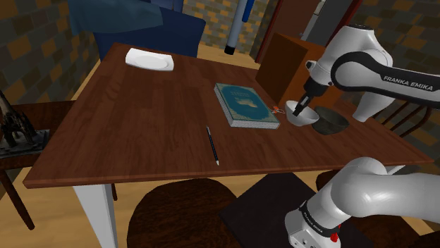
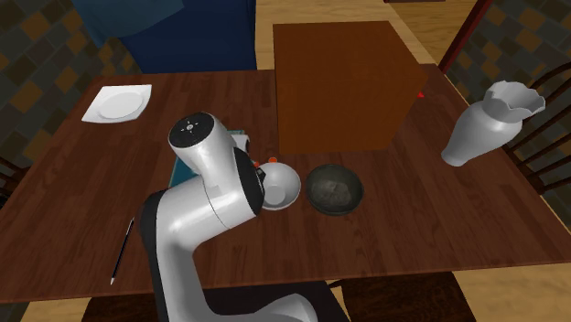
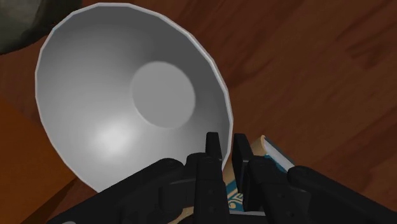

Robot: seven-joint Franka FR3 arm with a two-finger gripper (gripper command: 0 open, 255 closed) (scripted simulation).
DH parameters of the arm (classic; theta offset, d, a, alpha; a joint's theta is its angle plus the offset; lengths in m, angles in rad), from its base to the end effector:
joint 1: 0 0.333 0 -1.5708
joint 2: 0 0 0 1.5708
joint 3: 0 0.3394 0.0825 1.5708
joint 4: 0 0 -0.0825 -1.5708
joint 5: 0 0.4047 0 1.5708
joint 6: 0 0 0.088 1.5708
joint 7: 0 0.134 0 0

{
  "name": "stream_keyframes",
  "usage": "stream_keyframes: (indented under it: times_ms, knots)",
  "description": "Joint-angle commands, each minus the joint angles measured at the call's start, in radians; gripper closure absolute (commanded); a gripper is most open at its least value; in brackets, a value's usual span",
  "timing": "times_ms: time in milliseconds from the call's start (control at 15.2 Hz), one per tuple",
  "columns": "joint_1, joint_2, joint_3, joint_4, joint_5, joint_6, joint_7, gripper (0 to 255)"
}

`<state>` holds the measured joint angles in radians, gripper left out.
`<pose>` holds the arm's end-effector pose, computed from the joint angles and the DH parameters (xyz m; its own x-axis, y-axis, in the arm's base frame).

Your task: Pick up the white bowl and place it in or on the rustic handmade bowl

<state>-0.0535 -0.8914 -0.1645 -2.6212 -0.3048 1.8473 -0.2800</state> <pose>0.2933 -0.1007 0.5024 0.9809 0.1865 0.0561 0.1724 -0.9655 0.1952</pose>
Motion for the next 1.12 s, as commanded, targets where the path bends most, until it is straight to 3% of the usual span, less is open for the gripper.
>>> stream_keyframes:
  times_ms: [0,1056]
  knots:
    - [0.002,0.002,0.003,0.028,0.005,-0.025,-0.005,255]
    - [0.012,0.049,0.029,0.268,0.035,-0.216,-0.039,255]
